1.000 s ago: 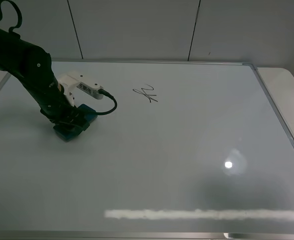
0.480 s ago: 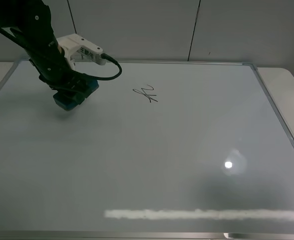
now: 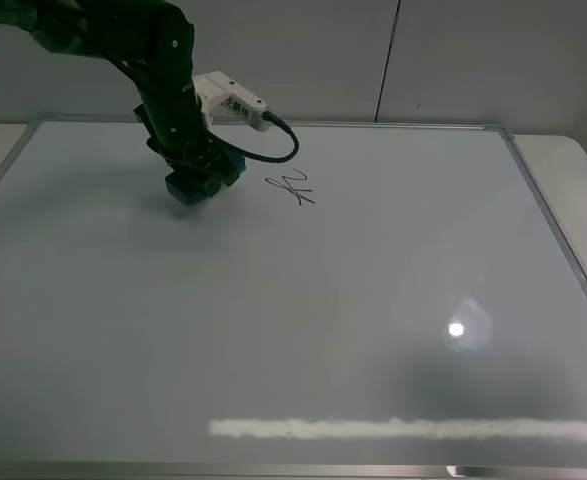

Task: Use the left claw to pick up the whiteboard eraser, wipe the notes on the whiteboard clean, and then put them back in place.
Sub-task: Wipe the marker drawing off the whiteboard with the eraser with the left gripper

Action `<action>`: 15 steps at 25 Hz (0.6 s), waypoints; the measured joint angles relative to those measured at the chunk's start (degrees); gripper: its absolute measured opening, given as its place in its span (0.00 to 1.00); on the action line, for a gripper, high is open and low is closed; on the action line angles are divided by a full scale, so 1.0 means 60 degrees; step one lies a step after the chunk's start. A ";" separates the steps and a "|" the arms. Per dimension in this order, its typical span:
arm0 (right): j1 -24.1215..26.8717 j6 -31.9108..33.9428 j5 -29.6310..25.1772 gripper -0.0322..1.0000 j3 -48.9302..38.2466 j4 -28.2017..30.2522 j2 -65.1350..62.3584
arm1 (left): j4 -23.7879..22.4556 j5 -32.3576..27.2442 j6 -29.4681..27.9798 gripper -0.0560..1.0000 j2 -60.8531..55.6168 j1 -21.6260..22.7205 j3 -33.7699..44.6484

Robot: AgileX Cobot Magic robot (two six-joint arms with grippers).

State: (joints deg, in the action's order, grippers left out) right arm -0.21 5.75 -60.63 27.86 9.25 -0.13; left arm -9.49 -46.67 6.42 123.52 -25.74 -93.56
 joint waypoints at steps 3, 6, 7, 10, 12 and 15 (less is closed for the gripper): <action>0.0000 0.0000 0.0000 0.99 0.0000 0.0000 0.0000 | 0.0076 -0.0476 0.0374 0.58 0.0717 -0.0011 -0.1195; 0.0000 0.0000 0.0000 0.99 0.0000 0.0000 0.0000 | 0.0191 -0.0965 0.0686 0.58 0.1420 -0.0011 -0.2233; 0.0000 0.0000 0.0000 0.99 0.0000 0.0000 0.0000 | 0.0209 -0.1065 0.0728 0.58 0.1640 -0.0011 -0.2536; 0.0000 0.0000 0.0000 0.99 0.0000 0.0000 0.0000 | 0.0209 -0.1251 0.0881 0.58 0.2135 -0.0011 -0.3177; 0.0000 0.0000 0.0000 0.99 0.0000 0.0000 0.0000 | 0.0251 -0.1284 0.1010 0.58 0.2381 -0.0011 -0.3429; 0.0000 0.0000 0.0000 0.99 0.0000 0.0000 0.0000 | 0.0405 -0.1323 0.1112 0.58 0.2600 -0.0033 -0.3612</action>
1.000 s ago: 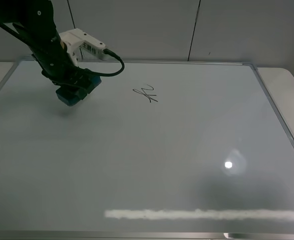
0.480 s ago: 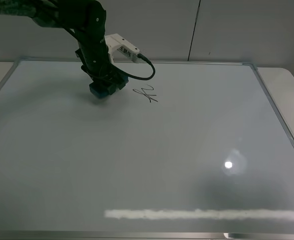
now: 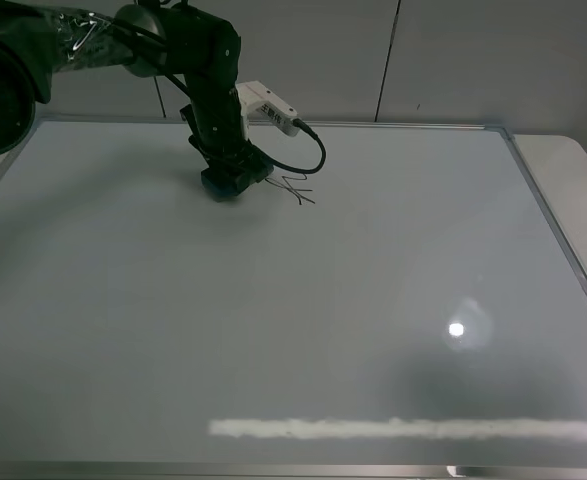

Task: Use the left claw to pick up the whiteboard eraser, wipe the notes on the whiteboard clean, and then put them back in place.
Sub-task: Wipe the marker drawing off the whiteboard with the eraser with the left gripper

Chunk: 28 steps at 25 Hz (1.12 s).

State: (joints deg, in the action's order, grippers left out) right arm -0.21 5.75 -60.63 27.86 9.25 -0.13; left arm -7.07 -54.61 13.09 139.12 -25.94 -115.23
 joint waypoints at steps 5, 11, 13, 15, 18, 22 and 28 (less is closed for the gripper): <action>0.0000 0.0000 0.0000 0.99 0.0000 0.0000 0.0000 | 0.0095 -0.0009 0.0000 0.58 0.0032 -0.0228 -0.0045; 0.0000 0.0000 0.0000 0.99 0.0000 0.0000 0.0000 | 0.0275 -0.0031 0.0000 0.58 0.0036 -0.0829 -0.0045; 0.0000 0.0000 0.0000 0.99 0.0000 0.0000 0.0000 | 0.0388 -0.0039 0.0000 0.58 0.0036 -0.1088 -0.0045; 0.0000 0.0000 0.0000 0.99 0.0000 0.0000 0.0000 | 0.0506 -0.0039 0.0000 0.58 0.0036 -0.1335 -0.0045; 0.0000 0.0000 0.0000 0.99 0.0000 0.0000 0.0000 | 0.0616 -0.0061 -0.0008 0.58 0.0036 -0.1707 -0.0045; 0.0000 0.0000 0.0000 0.99 0.0000 0.0000 0.0000 | 0.0659 -0.0104 -0.0125 0.58 0.0036 -0.2151 -0.0045; 0.0000 0.0000 0.0000 0.99 0.0000 0.0000 0.0000 | 0.0722 -0.0152 -0.0147 0.58 0.0036 -0.2361 -0.0045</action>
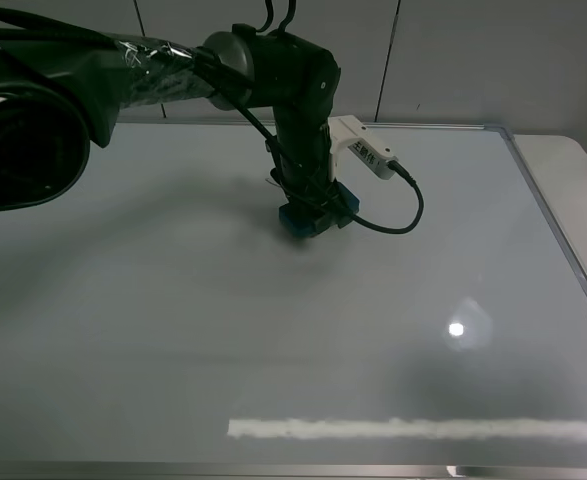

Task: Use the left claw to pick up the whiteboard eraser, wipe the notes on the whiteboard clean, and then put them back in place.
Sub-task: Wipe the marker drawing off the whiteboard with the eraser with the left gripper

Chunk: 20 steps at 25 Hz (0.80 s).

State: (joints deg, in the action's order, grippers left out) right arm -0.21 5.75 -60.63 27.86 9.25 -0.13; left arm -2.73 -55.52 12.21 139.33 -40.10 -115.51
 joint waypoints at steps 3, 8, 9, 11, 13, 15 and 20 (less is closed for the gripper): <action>0.0000 0.0000 0.0000 0.99 0.0000 0.0000 0.0000 | -0.0084 -0.0030 0.0010 0.58 0.0069 0.0066 0.0000; 0.0000 0.0000 0.0000 0.99 0.0000 0.0000 0.0000 | 0.0103 -0.0079 0.0201 0.58 0.0294 0.0265 -0.0112; 0.0000 0.0000 0.0000 0.99 0.0000 0.0000 0.0000 | 0.0182 -0.0077 0.0247 0.58 0.0332 0.0322 -0.0134; 0.0000 0.0000 0.0000 0.99 0.0000 0.0000 0.0000 | 0.0346 -0.0063 0.0301 0.58 0.0353 0.0451 -0.0152; 0.0000 0.0000 0.0000 0.99 0.0000 0.0000 0.0000 | 0.0356 0.0071 0.0361 0.58 0.0363 0.0652 -0.0195; 0.0000 0.0000 0.0000 0.99 0.0000 0.0000 0.0000 | 0.0312 0.0211 0.0404 0.58 0.0363 0.0909 -0.0195; 0.0000 0.0000 0.0000 0.99 0.0000 0.0000 0.0000 | 0.0055 0.0513 0.0520 0.58 0.0363 0.1627 -0.0195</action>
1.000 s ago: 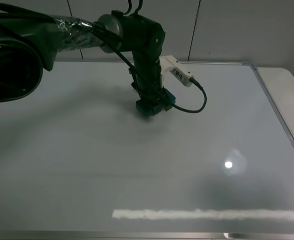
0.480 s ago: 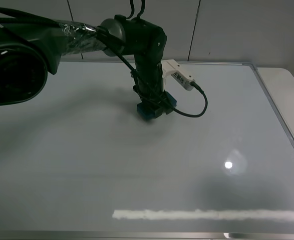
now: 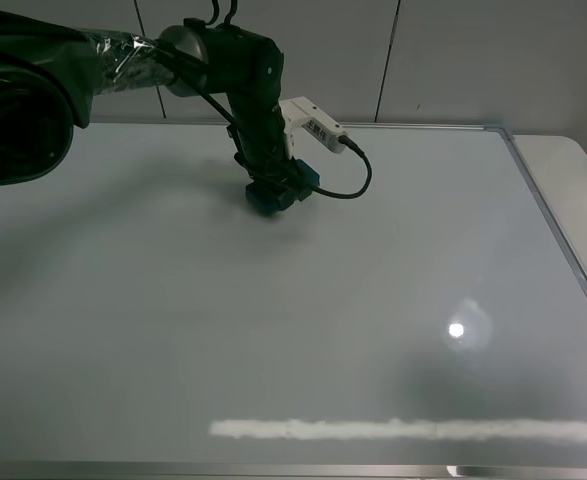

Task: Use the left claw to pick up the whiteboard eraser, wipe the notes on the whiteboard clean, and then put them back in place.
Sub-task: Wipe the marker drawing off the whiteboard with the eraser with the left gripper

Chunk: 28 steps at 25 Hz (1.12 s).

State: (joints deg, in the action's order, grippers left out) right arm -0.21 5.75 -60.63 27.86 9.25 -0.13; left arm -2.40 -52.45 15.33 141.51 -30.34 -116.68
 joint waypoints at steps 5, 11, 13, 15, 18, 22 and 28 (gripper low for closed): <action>0.0000 0.0000 0.0000 0.99 0.0000 0.0000 0.0000 | -0.0409 0.0140 0.0022 0.58 0.0000 0.0648 0.0000; 0.0000 0.0000 0.0000 0.99 0.0000 0.0000 0.0000 | -0.0730 0.0124 0.0022 0.58 0.0000 0.0942 -0.0018; 0.0000 0.0000 0.0000 0.99 0.0000 0.0000 0.0000 | -0.0835 0.0112 0.0022 0.58 0.0000 0.0879 -0.0031; 0.0000 0.0000 0.0000 0.99 0.0000 0.0000 0.0000 | -0.0970 0.0043 0.0022 0.58 0.0000 0.0754 -0.0090; 0.0000 0.0000 0.0000 0.99 0.0000 0.0000 0.0000 | -0.1215 -0.0021 0.0022 0.58 0.0085 0.0511 -0.0244; 0.0000 0.0000 0.0000 0.99 0.0000 0.0000 0.0000 | -0.1078 0.0028 0.0022 0.58 0.0151 -0.0035 -0.0329; 0.0000 0.0000 0.0000 0.99 0.0000 0.0000 0.0000 | -0.0659 0.0047 0.0191 0.58 0.0207 -0.0746 -0.0360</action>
State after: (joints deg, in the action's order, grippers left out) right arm -0.21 5.75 -60.63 27.86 9.25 -0.13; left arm -6.35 -52.16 16.47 142.75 -34.82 -118.84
